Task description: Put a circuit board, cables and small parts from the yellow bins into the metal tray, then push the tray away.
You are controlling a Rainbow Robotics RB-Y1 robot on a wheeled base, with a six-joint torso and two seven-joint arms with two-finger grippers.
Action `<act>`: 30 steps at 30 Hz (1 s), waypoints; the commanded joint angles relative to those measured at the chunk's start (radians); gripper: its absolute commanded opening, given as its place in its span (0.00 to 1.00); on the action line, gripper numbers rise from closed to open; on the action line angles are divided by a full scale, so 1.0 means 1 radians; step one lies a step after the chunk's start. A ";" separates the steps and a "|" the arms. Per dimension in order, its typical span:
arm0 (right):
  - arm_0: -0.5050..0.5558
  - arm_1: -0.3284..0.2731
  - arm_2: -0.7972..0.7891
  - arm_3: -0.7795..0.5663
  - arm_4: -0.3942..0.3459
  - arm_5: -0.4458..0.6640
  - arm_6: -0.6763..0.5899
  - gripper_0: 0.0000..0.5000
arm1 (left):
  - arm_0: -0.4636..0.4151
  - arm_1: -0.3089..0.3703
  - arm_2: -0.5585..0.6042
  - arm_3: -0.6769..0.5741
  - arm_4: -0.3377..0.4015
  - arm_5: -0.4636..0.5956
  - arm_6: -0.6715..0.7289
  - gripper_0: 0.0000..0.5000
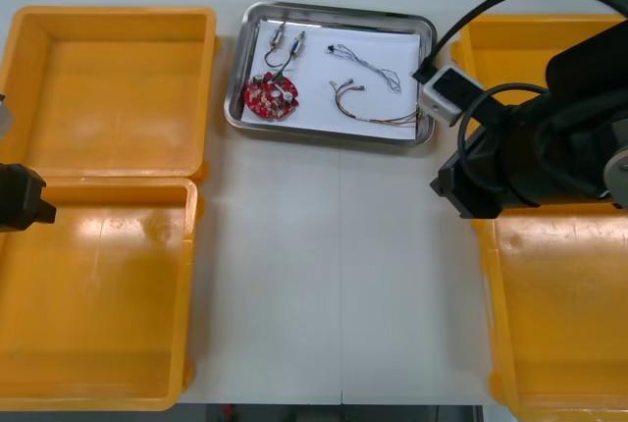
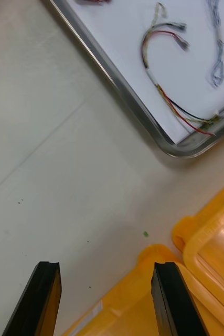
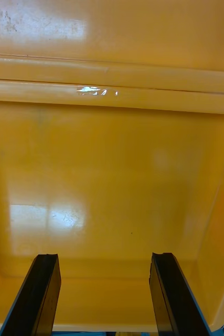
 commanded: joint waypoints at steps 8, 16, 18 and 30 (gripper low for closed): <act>0.176 -0.109 -0.258 -0.021 -0.032 0.003 -0.162 1.00 | 0.015 0.045 0.031 -0.030 -0.009 0.006 -0.076 1.00; 0.242 -0.133 -0.421 0.085 -0.050 0.003 -0.182 1.00 | 0.015 0.045 0.031 -0.030 -0.009 0.006 -0.076 1.00; 0.257 -0.133 -0.456 0.112 -0.052 0.003 -0.179 1.00 | 0.015 0.045 0.031 -0.030 -0.009 0.006 -0.076 1.00; 0.339 -0.163 -0.565 0.241 -0.049 0.003 -0.157 1.00 | 0.015 0.045 0.031 -0.030 -0.009 0.006 -0.076 1.00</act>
